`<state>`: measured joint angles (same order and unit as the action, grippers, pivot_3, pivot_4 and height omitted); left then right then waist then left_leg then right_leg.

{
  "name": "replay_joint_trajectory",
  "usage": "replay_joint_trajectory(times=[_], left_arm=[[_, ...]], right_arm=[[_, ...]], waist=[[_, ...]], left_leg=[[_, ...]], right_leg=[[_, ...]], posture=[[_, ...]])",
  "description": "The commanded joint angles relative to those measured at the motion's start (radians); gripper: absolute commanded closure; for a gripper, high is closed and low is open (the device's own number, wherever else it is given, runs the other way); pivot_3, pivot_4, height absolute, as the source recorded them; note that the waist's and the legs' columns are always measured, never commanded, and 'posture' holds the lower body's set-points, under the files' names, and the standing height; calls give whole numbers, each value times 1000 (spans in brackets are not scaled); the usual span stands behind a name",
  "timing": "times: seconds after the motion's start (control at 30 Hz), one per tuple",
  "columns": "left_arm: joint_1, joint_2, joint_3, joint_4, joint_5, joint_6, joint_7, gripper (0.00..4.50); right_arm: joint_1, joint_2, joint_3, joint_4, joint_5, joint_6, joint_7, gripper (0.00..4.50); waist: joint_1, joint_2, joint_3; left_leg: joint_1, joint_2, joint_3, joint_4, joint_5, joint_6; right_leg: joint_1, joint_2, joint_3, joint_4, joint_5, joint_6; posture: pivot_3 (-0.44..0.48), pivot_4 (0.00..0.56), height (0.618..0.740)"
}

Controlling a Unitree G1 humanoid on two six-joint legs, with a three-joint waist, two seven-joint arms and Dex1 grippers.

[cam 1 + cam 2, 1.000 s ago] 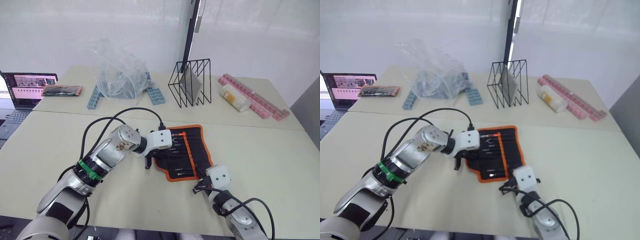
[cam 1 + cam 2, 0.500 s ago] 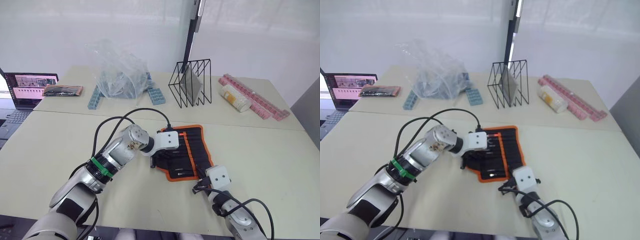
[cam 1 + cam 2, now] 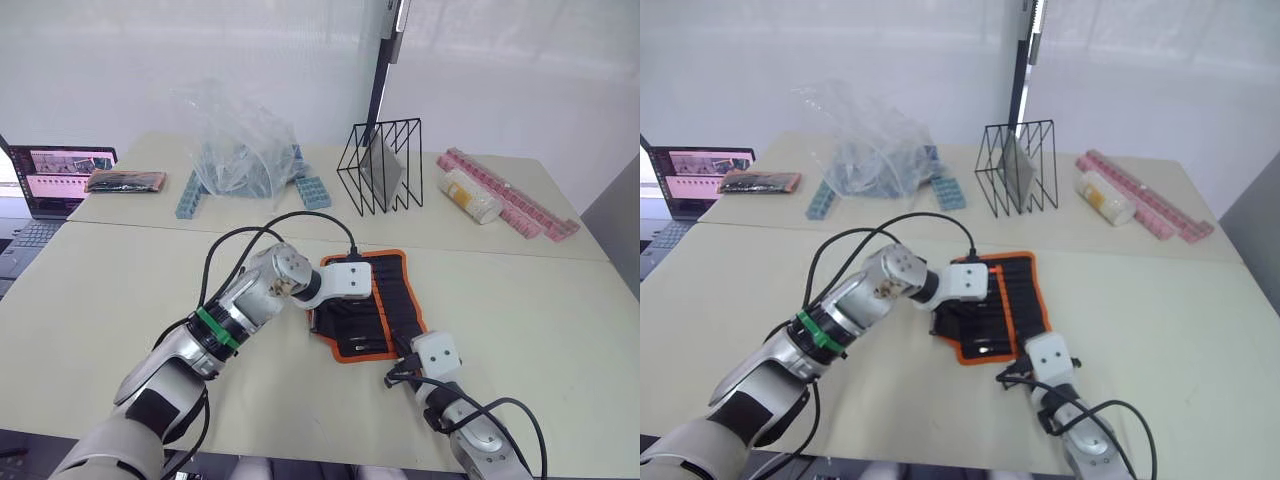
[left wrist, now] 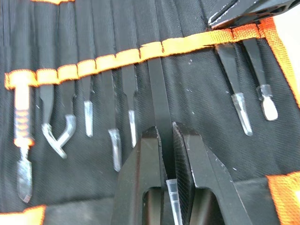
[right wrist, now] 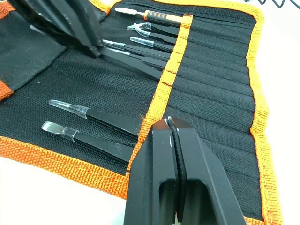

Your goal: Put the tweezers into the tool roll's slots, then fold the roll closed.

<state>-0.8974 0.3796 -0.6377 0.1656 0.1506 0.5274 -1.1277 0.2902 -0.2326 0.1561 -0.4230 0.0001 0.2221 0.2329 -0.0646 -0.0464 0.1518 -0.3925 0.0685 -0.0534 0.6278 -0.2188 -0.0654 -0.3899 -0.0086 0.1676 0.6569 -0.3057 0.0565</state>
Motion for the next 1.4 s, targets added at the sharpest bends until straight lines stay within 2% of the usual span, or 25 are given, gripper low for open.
replay_joint_trajectory(times=[0.03, 0.2, 0.47, 0.83, 0.9, 1.07, 1.27, 1.4], left_arm=[[-26, -33, -20, 25, 32, -45, 11, 4493], [-31, -80, -22, 76, 53, -77, 22, 4493], [-40, -192, 3, 251, 85, -167, 116, 4493], [-31, -201, 41, 300, 90, -208, 132, 4493], [-34, -191, 53, 283, 84, -199, 126, 3575], [-33, -141, 81, 176, 68, -148, 82, 1944], [0, -61, 157, -62, -9, 20, 20, 14], [82, 34, 239, -223, -68, 128, 9, 14]], right_arm=[[47, -1, 40, 57, -15, 60, 8, 4500], [47, 1, 43, 55, -17, 63, 8, 4500], [50, 0, 41, 51, -21, 64, 13, 4500], [42, -2, 36, 56, -22, 66, 21, 4500], [39, -2, 36, 58, -22, 66, 22, 4500], [30, -1, 35, 67, -24, 65, 23, 4500], [20, -3, 33, 77, -23, 63, 25, 4500], [11, -7, 26, 83, -18, 65, 31, 4500]], waist=[[0, 0, 0], [1, 0, 0], [7, 0, -1], [15, 0, -1], [14, 0, -1], [7, 0, -1], [-6, 1, -1], [-9, 1, -1]], left_leg=[[0, 0, 0, 0, 0, 0], [0, 0, 0, 0, 0, 0], [1, 0, 0, 2, 0, 0], [2, -1, 0, 7, 0, 0], [2, -1, 0, 7, 0, 0], [2, -1, 0, 6, 0, 0], [2, -1, -1, 6, 0, 0], [2, -1, -1, 6, 0, 0]], right_leg=[[0, 0, 0, 0, 0, 0], [1, 0, 0, 0, 0, 0], [2, 0, 0, 1, 0, 0], [3, 0, 0, 6, 1, 1], [3, 0, 0, 6, 1, 1], [2, 0, 0, 6, 1, 1], [2, 1, 0, 7, 0, 1], [2, 1, 0, 7, 1, 1]], posture=[[0, 150, 720], [0, 150, 720], [0, 150, 720], [0, 150, 720], [0, 150, 720], [0, 150, 720], [0, 150, 720], [0, 150, 720]])
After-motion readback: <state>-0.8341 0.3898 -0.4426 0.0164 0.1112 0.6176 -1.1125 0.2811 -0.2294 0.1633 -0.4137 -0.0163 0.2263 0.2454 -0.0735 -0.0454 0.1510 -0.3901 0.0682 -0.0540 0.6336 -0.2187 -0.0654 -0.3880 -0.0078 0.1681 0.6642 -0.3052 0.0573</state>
